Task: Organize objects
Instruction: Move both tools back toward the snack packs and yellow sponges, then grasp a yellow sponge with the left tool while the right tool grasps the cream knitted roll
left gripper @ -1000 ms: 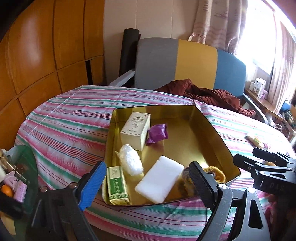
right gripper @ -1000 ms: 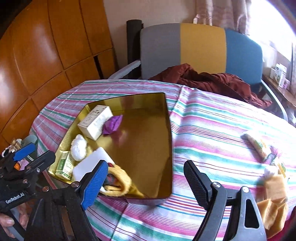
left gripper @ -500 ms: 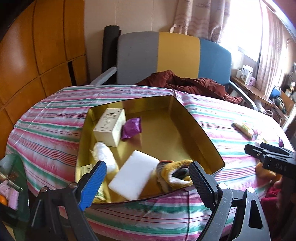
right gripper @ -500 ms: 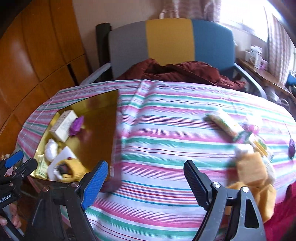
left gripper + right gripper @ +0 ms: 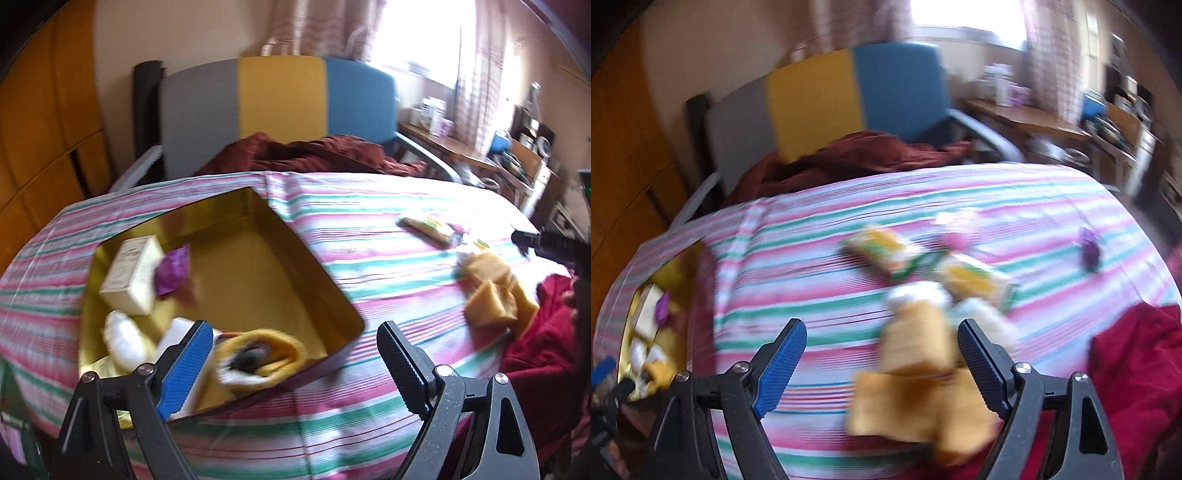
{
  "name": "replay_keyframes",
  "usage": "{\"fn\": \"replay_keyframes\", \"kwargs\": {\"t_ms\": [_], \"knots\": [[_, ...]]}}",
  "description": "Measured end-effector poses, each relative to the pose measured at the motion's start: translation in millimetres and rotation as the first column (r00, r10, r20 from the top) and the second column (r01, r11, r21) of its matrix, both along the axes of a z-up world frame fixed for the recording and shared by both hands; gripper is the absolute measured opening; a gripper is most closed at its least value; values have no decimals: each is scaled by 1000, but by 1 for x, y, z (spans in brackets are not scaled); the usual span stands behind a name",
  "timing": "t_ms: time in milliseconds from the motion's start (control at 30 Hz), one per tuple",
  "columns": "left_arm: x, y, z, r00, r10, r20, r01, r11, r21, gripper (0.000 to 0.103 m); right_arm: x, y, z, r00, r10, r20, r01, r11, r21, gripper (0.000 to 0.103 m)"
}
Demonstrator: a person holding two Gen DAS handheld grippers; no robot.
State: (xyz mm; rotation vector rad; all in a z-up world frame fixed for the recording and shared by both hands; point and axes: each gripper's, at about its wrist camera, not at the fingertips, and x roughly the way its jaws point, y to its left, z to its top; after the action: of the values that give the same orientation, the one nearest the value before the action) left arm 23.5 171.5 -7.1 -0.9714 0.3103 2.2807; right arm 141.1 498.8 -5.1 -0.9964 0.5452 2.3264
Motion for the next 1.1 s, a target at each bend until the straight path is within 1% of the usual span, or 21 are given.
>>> {"fn": "replay_keyframes", "kwargs": {"t_ms": [133, 167, 300, 333, 400, 467, 533, 633, 833, 933, 1000, 1100], "knots": [[9, 32, -3, 995, -95, 20, 95, 995, -8, 91, 24, 34, -4, 994, -105, -11, 104, 994, -40, 85], [11, 39, -5, 993, -118, 27, 118, 993, -9, 91, 29, 41, -6, 992, -124, -19, 123, 990, -63, 85], [19, 70, -10, 976, -206, 65, 207, 978, -2, 91, 46, 62, -20, 977, -198, -83, 177, 961, -212, 86], [22, 79, -12, 970, -231, 73, 232, 973, -2, 91, 48, 65, -21, 974, -209, -91, 183, 956, -231, 86], [27, 94, -16, 958, -271, 92, 272, 962, -3, 91, 52, 67, -18, 967, -216, -132, 181, 954, -238, 86], [30, 111, -22, 942, -308, 129, 310, 951, 5, 91, 51, 68, -19, 966, -214, -144, 174, 953, -248, 86], [33, 125, -27, 925, -335, 177, 335, 942, 30, 91, 51, 67, -18, 964, -210, -160, 166, 954, -248, 86], [36, 149, -31, 901, -365, 234, 356, 931, 80, 94, 48, 66, -17, 964, -203, -169, 158, 956, -246, 86], [38, 188, -38, 872, -398, 286, 374, 917, 135, 97, 49, 66, -20, 965, -192, -176, 142, 955, -261, 86], [37, 208, -48, 853, -410, 323, 389, 912, 131, 98, 50, 68, -21, 964, -196, -182, 142, 952, -273, 86], [38, 218, -57, 848, -410, 336, 395, 911, 116, 98, 51, 69, -22, 962, -200, -186, 143, 949, -281, 86], [37, 233, -69, 832, -418, 364, 407, 907, 111, 97, 52, 70, -23, 960, -209, -186, 149, 945, -291, 86]]}}
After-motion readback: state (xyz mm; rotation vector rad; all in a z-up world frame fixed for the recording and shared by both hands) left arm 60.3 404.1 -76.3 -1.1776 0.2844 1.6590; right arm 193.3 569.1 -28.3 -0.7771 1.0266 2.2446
